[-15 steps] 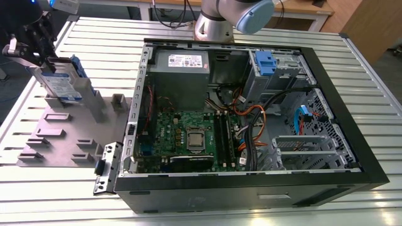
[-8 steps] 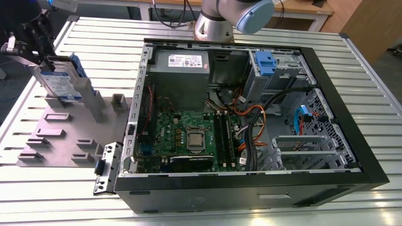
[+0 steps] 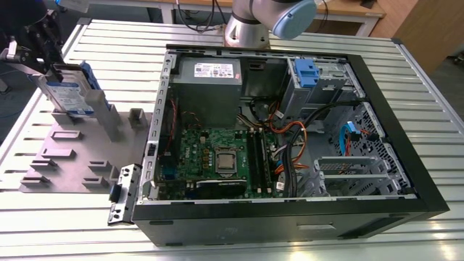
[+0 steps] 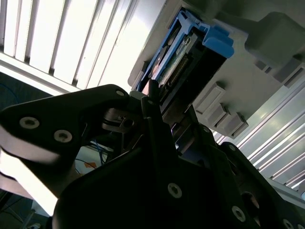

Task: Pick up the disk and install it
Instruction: 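Pick up the disk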

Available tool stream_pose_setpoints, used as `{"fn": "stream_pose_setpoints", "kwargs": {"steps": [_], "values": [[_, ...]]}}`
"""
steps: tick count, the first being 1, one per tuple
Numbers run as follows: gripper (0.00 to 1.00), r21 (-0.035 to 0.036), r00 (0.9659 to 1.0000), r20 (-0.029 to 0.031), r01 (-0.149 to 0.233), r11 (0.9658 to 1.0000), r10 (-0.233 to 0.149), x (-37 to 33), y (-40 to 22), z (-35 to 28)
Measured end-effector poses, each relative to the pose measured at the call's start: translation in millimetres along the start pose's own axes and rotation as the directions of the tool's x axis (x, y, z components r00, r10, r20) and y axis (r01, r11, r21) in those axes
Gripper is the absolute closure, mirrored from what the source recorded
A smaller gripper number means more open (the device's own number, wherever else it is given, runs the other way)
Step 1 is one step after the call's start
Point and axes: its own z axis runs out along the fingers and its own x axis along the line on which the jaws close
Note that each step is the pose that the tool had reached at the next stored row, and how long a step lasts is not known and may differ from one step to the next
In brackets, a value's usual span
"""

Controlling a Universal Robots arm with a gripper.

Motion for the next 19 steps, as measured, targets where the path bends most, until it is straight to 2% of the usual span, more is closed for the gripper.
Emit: {"fn": "stream_pose_setpoints", "kwargs": {"steps": [4,8,19], "values": [[0.65,0.0,1.0,0.0,0.0,1.0,0.0,-0.1,0.1,-2.0],[0.65,0.0,1.0,0.0,0.0,1.0,0.0,-0.4,0.5,-7.2],[0.65,0.0003,1.0,0.0001,0.0,1.0,0.0,-1.5,1.8,-27.4]]}}
